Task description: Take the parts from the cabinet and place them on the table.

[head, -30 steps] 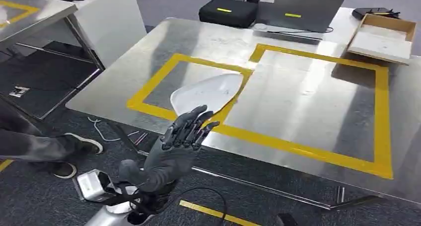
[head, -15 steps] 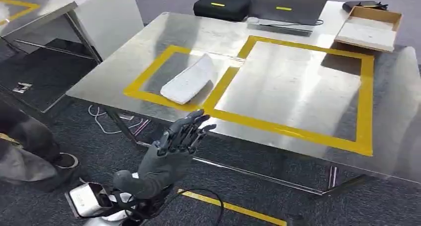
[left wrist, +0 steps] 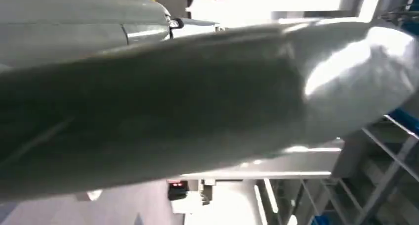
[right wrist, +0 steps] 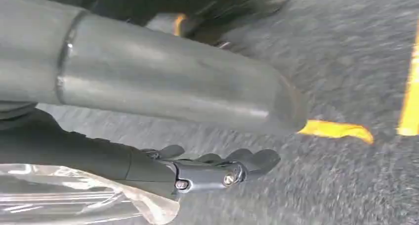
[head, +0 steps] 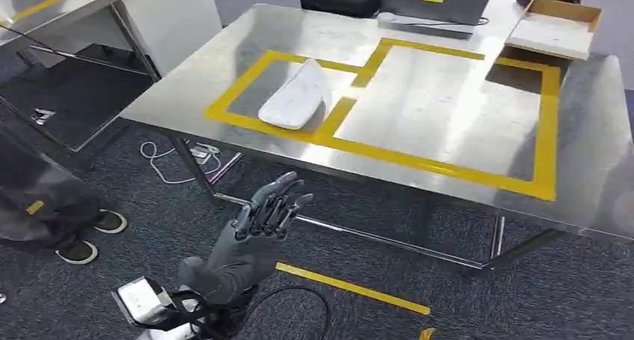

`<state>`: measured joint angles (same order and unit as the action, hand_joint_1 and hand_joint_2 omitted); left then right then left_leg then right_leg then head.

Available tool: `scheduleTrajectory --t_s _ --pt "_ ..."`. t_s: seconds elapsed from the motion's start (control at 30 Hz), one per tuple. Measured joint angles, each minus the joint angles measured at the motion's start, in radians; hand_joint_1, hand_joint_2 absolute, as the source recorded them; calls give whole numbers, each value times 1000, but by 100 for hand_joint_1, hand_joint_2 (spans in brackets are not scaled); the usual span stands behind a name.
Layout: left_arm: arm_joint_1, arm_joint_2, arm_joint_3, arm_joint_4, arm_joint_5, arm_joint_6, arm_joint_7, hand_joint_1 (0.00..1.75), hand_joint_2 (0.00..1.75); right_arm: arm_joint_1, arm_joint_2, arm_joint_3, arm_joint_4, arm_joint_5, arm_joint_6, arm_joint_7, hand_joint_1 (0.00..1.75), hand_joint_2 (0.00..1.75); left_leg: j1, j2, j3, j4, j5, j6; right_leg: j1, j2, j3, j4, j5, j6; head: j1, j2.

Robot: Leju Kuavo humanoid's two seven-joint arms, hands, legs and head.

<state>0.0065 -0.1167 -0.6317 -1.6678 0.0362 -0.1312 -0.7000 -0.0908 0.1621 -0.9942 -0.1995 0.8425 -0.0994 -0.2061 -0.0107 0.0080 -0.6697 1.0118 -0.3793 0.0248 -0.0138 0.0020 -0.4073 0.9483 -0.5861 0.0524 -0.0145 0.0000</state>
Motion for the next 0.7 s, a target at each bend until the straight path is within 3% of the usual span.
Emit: scheduleTrajectory --t_s 0.03,0.1,0.13,0.17,0.23,0.27,0.3,0.33,0.37,0.4,0.43,0.47,0.5,0.57,0.6,0.63,0.67,0.7 --pt "6 0 9 3 2 0 0 0 0 -1 0 -20 0 -33 26 -31 0 0 0 3 1 -1 12 -5 1 -1 -25 12 1 -9 1 0" --pt "15 0 32 13 -2 -2 0 0 0 -3 -1 -64 0 -89 105 -95 0 0 4 3 -2 -5 31 -17 6 -3 -36 18 13 -27 2 0" --pt "19 2 45 19 -4 -1 0 0 0 -8 0 -81 0 -99 141 -123 0 0 9 0 -8 0 17 -25 2 -9 -46 17 26 -40 3 0" --pt "22 3 56 22 -6 0 0 0 0 -14 0 -90 0 -103 168 -143 0 0 10 -2 -18 22 -34 -30 2 -10 -58 18 36 -49 0 0" --pt "24 6 79 37 -13 -18 0 0 0 -32 3 -98 0 -104 214 -195 0 0 11 -3 -44 161 -172 -39 4 -10 -88 19 65 -57 -5 0" --pt "26 6 87 44 -16 -24 0 0 0 -40 3 -102 0 -104 218 -204 0 0 12 -3 -55 236 -210 -41 5 -10 -98 20 77 -57 -5 0" --pt "29 6 94 51 -16 -29 0 0 0 -46 4 -106 0 -104 223 -207 0 0 12 -3 -56 296 -220 -41 7 -10 -110 22 91 -56 -4 0" --pt "31 7 98 55 -17 -30 0 0 0 -50 4 -110 0 -104 223 -209 0 0 12 -3 -45 313 -200 -40 8 -12 -129 26 103 -56 -5 0" --pt "31 7 103 60 -17 -32 0 0 0 -54 4 -111 0 -104 224 -209 0 0 12 -3 -16 294 -164 -37 9 -14 -149 31 115 -55 -5 0" --pt "31 6 108 63 -18 -32 0 0 0 -56 4 -112 0 -104 226 -211 0 0 12 -3 31 235 -133 -32 11 -15 -167 36 123 -54 -5 0" --pt "31 6 110 66 -25 -25 0 0 0 -58 5 -113 0 -106 233 -217 0 0 11 -4 100 140 -117 -24 12 -14 -182 41 131 -52 -5 0" --pt "31 7 110 71 -26 -10 0 0 0 -60 6 -114 0 -107 242 -224 0 0 9 -6 175 36 -138 -14 13 -14 -190 45 139 -49 -5 0" --pt "31 8 109 76 -16 3 0 0 0 -61 8 -115 0 -109 244 -225 0 0 6 -6 214 -35 -160 -7 17 -11 -197 48 147 -44 -3 0" --pt "36 16 108 92 10 20 0 0 0 -60 8 -119 0 -115 236 -213 0 0 -1 -6 203 -35 -154 -4 11 -13 -202 44 165 -30 -6 0" --pt "40 19 108 108 16 23 0 0 0 -56 8 -124 0 -128 218 -181 0 0 -4 -5 199 -36 -145 3 9 -13 -202 41 174 -22 -5 0" --pt "41 21 108 131 18 24 0 0 0 -48 8 -133 0 -140 203 -149 0 0 4 -3 190 -49 -127 13 9 -12 -205 45 170 -16 -5 0" --pt "40 22 109 157 9 34 0 0 0 -43 8 -144 0 -151 180 -121 0 0 4 0 179 -50 -116 18 5 -7 -216 62 131 -11 -5 0" --pt "41 23 111 180 -4 47 0 0 0 -35 8 -154 0 -157 158 -94 0 0 4 -1 164 -50 -106 27 5 -5 -231 104 67 -7 0 0"
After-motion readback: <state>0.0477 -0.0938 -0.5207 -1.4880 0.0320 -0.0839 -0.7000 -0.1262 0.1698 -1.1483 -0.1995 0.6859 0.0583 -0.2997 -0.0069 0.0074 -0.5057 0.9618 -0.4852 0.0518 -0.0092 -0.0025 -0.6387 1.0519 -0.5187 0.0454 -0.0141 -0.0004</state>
